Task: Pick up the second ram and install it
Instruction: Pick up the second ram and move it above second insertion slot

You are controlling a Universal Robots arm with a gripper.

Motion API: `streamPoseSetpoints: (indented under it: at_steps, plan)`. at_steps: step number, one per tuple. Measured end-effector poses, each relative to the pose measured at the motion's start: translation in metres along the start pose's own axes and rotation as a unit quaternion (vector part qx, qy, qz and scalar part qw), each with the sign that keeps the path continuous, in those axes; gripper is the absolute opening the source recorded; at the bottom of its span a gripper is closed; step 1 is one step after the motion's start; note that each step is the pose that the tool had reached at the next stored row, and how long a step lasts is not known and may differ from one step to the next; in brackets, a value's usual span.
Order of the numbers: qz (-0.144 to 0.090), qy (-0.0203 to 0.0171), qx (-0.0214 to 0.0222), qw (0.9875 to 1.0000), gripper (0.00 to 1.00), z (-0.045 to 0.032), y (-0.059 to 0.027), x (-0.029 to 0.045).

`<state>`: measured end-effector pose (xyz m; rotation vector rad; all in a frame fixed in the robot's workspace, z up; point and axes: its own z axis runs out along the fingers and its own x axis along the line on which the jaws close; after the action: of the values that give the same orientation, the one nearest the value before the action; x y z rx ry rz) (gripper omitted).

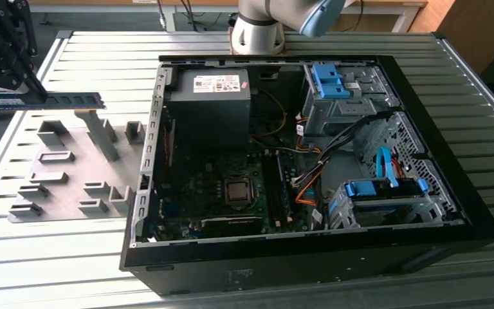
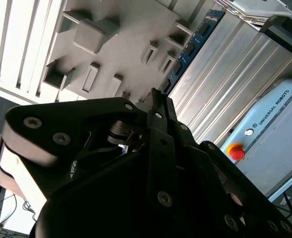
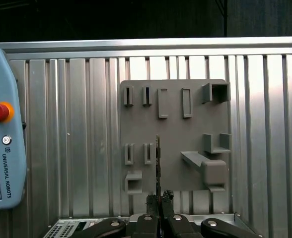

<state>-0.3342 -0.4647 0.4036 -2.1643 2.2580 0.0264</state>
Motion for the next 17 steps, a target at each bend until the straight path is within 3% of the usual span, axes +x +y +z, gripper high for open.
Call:
streamPoseSetpoints:
  at_steps: [17]
  plan:
    - [0.0, 0.0, 0.0, 1.0, 0.14, 0.0001, -0.0074, -0.0003]
